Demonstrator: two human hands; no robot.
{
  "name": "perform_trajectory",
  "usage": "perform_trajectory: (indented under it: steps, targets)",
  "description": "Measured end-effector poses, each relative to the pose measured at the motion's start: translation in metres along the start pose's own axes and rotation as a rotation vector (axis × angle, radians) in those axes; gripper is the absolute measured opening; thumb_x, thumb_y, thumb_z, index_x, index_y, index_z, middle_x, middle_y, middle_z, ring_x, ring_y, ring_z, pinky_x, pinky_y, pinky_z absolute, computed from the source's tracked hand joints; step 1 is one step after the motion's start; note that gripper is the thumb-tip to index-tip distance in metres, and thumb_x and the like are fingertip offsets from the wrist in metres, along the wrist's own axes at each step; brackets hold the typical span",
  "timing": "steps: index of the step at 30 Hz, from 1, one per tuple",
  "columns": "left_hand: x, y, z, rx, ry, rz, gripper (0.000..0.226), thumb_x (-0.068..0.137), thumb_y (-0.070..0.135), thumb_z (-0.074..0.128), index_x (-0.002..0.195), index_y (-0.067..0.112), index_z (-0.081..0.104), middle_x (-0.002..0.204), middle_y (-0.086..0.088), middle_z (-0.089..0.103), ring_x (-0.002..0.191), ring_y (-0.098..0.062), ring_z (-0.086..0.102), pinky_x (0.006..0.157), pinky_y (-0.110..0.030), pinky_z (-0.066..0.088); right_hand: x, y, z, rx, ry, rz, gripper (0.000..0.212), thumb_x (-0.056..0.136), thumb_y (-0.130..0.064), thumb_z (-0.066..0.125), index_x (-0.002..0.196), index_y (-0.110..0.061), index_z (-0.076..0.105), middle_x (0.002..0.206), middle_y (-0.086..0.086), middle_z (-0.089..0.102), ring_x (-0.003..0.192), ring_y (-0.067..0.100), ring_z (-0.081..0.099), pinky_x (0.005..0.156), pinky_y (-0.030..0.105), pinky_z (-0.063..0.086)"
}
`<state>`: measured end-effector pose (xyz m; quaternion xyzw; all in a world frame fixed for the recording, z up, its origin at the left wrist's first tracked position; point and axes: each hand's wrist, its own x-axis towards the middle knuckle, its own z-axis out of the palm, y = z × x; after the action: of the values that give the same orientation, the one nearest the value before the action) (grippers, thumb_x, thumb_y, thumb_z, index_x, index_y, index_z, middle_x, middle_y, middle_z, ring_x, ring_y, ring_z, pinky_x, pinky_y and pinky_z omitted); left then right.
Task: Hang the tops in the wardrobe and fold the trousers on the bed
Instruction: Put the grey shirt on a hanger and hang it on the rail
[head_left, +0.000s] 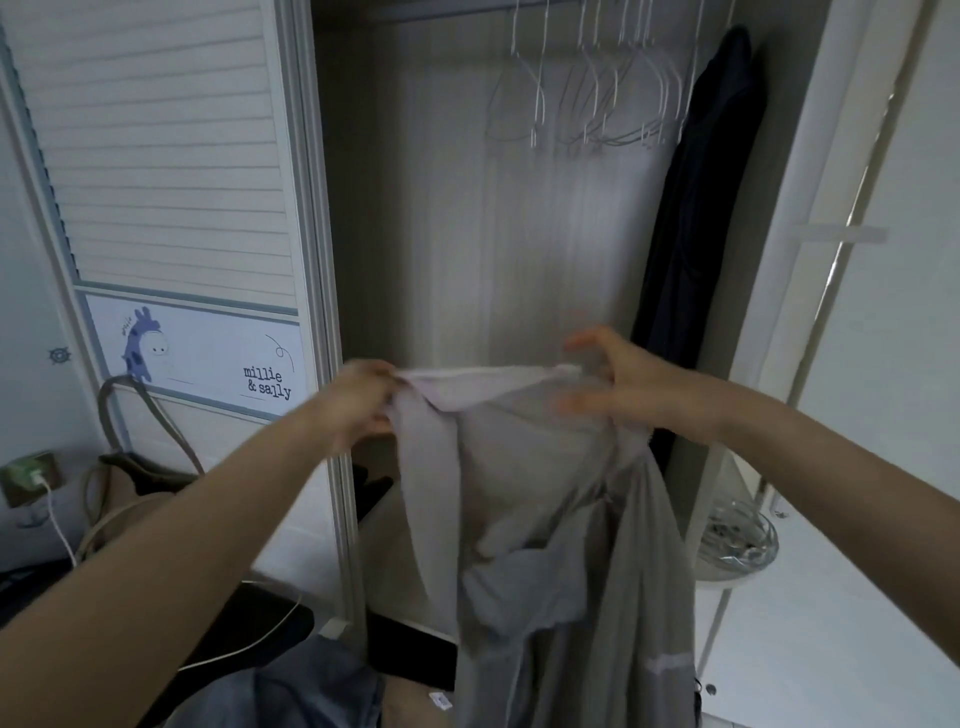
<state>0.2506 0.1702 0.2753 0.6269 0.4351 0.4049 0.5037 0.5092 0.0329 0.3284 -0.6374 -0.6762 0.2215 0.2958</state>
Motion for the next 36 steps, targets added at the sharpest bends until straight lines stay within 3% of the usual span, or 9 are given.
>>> perform_trajectory:
  steps: [4,6,9,13,18,21,28,31,36]
  targets:
    - [0.007,0.053,-0.022,-0.133,-0.037,0.100,0.028,0.097,0.002,0.044,0.086,0.009,0.068,0.077,-0.007,0.070,0.070,-0.016,0.066,0.059,-0.022,0.057,-0.004,0.032,0.014,-0.460,-0.103,-0.062,0.021,0.087,-0.028,0.065,0.073,-0.021,0.052,0.074,-0.004,0.055,0.074,0.015,0.055,0.052,0.017,0.033]
    - [0.009,0.065,-0.010,0.016,-0.034,0.187,0.026,0.096,0.010,0.051,0.083,0.016,0.072,0.077,-0.002,0.071,0.071,-0.011,0.068,0.061,-0.022,0.056,-0.005,0.040,0.017,-0.082,-0.207,0.035,0.025,0.091,-0.028,0.061,0.069,-0.017,0.059,0.065,-0.005,0.060,0.066,0.012,0.058,0.058,0.018,0.039]
    - [0.017,0.055,0.019,0.331,-0.039,0.245,0.018,0.096,0.018,0.056,0.104,0.017,0.072,0.100,-0.001,0.072,0.093,-0.016,0.068,0.077,-0.028,0.054,-0.010,0.038,0.019,0.712,-0.330,0.149,0.031,0.082,-0.026,0.066,0.107,-0.008,0.067,0.105,0.009,0.072,0.096,0.024,0.069,0.080,0.036,0.056]
    - [0.019,0.009,0.055,0.850,-0.156,0.098,0.050,0.095,0.029,0.059,0.138,0.004,0.050,0.140,-0.013,0.053,0.125,-0.024,0.052,0.106,-0.033,0.041,-0.006,0.028,0.010,1.127,-0.055,0.220,0.026,0.094,-0.016,0.053,0.113,-0.002,0.065,0.106,0.015,0.070,0.091,0.026,0.069,0.074,0.036,0.056]
    - [-0.013,-0.027,0.085,0.337,-0.410,-0.294,0.106,0.064,0.084,0.059,0.150,0.030,0.028,0.151,0.005,0.039,0.135,-0.021,0.042,0.106,-0.050,0.035,0.002,0.019,0.000,1.329,0.098,0.292,0.018,0.098,-0.009,0.046,0.092,-0.005,0.063,0.086,0.011,0.061,0.079,0.021,0.060,0.085,0.034,0.052]
    - [-0.026,-0.047,0.111,0.412,-0.469,-0.166,0.119,0.051,0.084,0.071,0.150,0.036,0.028,0.146,0.016,0.041,0.130,-0.010,0.045,0.103,-0.038,0.041,0.006,0.016,0.001,1.505,0.095,0.256,0.016,0.098,-0.007,0.046,0.094,-0.006,0.062,0.089,0.010,0.060,0.084,0.021,0.060,0.090,0.036,0.051]
    - [-0.027,-0.082,0.121,0.772,-0.098,-0.003,0.079,0.083,0.048,0.068,0.144,0.013,0.032,0.119,0.002,0.058,0.098,-0.010,0.058,0.085,-0.008,0.041,0.015,0.019,-0.005,1.677,0.077,0.058,0.014,0.100,-0.013,0.041,0.094,-0.017,0.053,0.101,0.003,0.052,0.111,0.017,0.055,0.115,0.035,0.029]
    - [-0.031,-0.082,0.084,0.959,0.010,-0.258,0.072,0.087,0.042,0.067,0.142,0.012,0.031,0.122,-0.008,0.060,0.109,-0.026,0.062,0.096,-0.033,0.051,0.015,0.036,-0.019,1.543,0.098,0.061,0.018,0.099,-0.015,0.045,0.105,-0.011,0.061,0.105,0.005,0.062,0.104,0.021,0.060,0.109,0.040,0.038]
    - [-0.045,-0.055,0.040,0.265,-0.125,-0.661,0.027,0.092,0.013,0.063,0.107,-0.009,0.063,0.091,-0.025,0.073,0.087,-0.034,0.073,0.075,-0.039,0.061,0.018,0.059,-0.011,1.516,0.112,0.209,0.021,0.097,-0.014,0.048,0.099,-0.004,0.066,0.090,0.010,0.070,0.082,0.022,0.068,0.064,0.035,0.058]
